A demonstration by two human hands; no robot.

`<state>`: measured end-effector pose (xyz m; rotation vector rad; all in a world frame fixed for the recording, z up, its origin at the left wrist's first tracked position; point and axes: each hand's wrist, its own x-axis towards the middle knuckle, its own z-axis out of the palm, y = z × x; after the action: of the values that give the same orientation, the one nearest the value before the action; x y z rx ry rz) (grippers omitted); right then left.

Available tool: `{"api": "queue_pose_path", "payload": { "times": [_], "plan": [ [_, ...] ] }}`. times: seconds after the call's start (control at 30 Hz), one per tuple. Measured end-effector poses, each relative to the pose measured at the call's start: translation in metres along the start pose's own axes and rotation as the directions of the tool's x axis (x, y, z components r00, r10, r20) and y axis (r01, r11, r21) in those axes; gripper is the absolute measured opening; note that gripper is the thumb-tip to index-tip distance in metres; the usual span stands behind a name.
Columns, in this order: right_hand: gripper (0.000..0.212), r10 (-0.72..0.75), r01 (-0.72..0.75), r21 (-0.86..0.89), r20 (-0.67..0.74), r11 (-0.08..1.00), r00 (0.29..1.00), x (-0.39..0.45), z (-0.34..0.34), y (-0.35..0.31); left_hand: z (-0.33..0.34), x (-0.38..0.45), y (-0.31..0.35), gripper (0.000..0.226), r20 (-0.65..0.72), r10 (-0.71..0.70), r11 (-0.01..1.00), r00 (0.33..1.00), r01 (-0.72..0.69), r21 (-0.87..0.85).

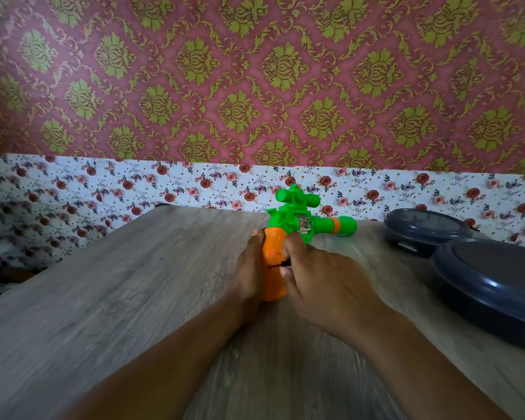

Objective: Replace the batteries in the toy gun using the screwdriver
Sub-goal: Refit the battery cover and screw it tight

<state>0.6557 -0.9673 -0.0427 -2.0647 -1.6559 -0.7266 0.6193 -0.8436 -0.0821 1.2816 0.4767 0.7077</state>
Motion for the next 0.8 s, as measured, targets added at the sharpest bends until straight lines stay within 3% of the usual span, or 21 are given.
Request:
{"api": "queue_pose_path", "payload": {
  "times": [0.07,0.17,0.3,0.43,0.53,0.63,0.73,0.8],
  "plan": [
    [0.019,-0.043,0.045,0.051,-0.029,0.998,0.999,0.001,0.001,0.002,-0.001,0.002,-0.002,0.074,-0.006,0.020,1.000,1.000,-0.020,-0.003],
    [0.014,-0.002,0.001,0.062,0.017,0.998,1.000,0.003,0.010,0.003,-0.001,0.002,-0.001,0.065,0.004,0.019,1.000,1.000,-0.019,-0.002],
    [0.019,0.080,-0.090,-0.152,-0.073,0.984,0.994,0.001,0.013,0.004,-0.005,0.006,-0.004,0.059,0.024,0.006,1.000,1.000,-0.006,0.008],
    [0.018,0.038,-0.038,0.021,-0.023,0.999,0.999,-0.001,0.004,0.007,-0.005,0.007,-0.006,0.052,0.049,0.039,0.999,0.998,-0.040,0.008],
    [0.010,-0.018,0.022,0.125,-0.033,0.992,0.999,-0.002,0.000,0.009,-0.005,0.008,-0.007,0.062,0.082,0.053,0.999,0.995,-0.053,-0.002],
    [0.012,-0.009,0.009,0.041,0.004,0.999,1.000,0.003,0.006,0.005,-0.006,0.008,-0.006,0.051,0.101,0.068,0.998,0.993,-0.066,-0.024],
    [0.018,-0.006,-0.013,-0.149,-0.120,0.989,0.993,0.001,0.012,0.003,-0.008,0.007,-0.005,0.044,0.137,0.055,0.997,0.989,-0.047,-0.059],
    [0.022,0.026,-0.052,-0.206,-0.129,0.977,0.991,0.000,0.014,0.002,-0.009,0.007,-0.005,0.043,0.132,0.043,0.997,0.990,-0.034,-0.071]
  ]
}}
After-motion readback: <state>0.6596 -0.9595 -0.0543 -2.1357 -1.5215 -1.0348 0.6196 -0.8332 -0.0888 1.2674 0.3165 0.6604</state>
